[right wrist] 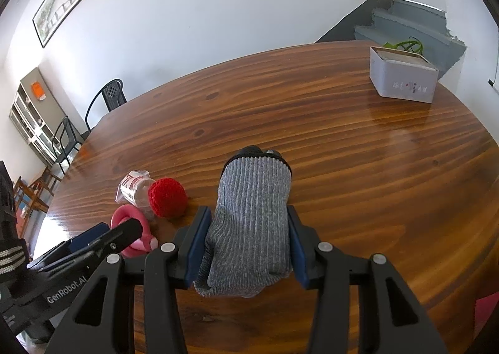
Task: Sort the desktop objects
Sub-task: 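Grasp the second pink knotted toy with the left gripper while the right holds the sock, then carry both items to the box and release the sock from the right gripper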
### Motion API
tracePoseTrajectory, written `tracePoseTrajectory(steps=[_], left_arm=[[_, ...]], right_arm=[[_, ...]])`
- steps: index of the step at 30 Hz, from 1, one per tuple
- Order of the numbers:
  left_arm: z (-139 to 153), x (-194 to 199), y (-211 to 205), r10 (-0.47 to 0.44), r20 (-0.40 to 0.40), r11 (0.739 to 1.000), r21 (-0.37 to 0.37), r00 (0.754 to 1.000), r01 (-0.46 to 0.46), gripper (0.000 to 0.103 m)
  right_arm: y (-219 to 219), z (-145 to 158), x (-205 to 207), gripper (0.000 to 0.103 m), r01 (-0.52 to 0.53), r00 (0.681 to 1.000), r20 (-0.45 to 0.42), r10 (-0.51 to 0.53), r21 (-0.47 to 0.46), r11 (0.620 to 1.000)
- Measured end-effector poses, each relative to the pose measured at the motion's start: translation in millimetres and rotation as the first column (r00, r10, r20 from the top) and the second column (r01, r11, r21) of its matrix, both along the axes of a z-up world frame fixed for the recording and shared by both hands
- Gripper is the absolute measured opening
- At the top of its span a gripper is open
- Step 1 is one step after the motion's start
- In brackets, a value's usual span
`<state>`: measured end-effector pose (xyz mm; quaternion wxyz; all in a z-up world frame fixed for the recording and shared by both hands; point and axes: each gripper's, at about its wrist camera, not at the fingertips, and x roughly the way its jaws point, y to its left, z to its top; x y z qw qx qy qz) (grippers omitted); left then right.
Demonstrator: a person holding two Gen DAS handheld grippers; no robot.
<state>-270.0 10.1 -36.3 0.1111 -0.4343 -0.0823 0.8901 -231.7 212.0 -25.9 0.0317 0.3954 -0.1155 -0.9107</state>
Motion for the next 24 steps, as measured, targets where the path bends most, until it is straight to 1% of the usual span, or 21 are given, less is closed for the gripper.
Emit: tracePoseTrajectory(steps=[5, 9, 10, 12, 17, 19, 24], left_arm=[[-5, 3, 9, -0.051, 0.003, 0.998, -0.044, 0.999, 0.051, 0.075], [-7, 3, 13, -0.060, -0.015, 0.996, -0.072, 0.998, 0.059, 0.074], [-7, 3, 12, -0.059, -0.020, 0.996, -0.068, 0.998, 0.057, 0.071], [-7, 1, 9, -0.062, -0.019, 0.997, -0.047, 0.998, 0.061, 0.044], [-5, 3, 0, -0.039, -0.024, 0.999, -0.018, 0.999, 0.038, 0.044], [0, 5, -2, -0.029, -0.040, 1.000, -0.011, 0.999, 0.028, 0.044], [15, 14, -6, -0.010, -0.093, 1.000, -0.021, 0.996, 0.008, 0.044]], right_arm=[[2, 2, 4, 0.051, 0.003, 1.000, -0.007, -0.003, 0.006, 1.000], [3, 0, 5, 0.051, 0.005, 1.000, -0.002, -0.005, 0.010, 1.000], [4, -1, 5, 0.051, 0.006, 1.000, -0.002, -0.006, 0.011, 1.000], [4, -1, 6, 0.051, 0.007, 1.000, -0.004, -0.007, 0.012, 1.000], [2, 0, 8, 0.051, 0.005, 1.000, -0.015, -0.004, 0.024, 1.000], [2, 1, 9, 0.051, 0.005, 1.000, -0.021, -0.005, 0.024, 1.000], [1, 7, 19, 0.051, 0.007, 0.999, -0.043, -0.006, 0.027, 1.000]])
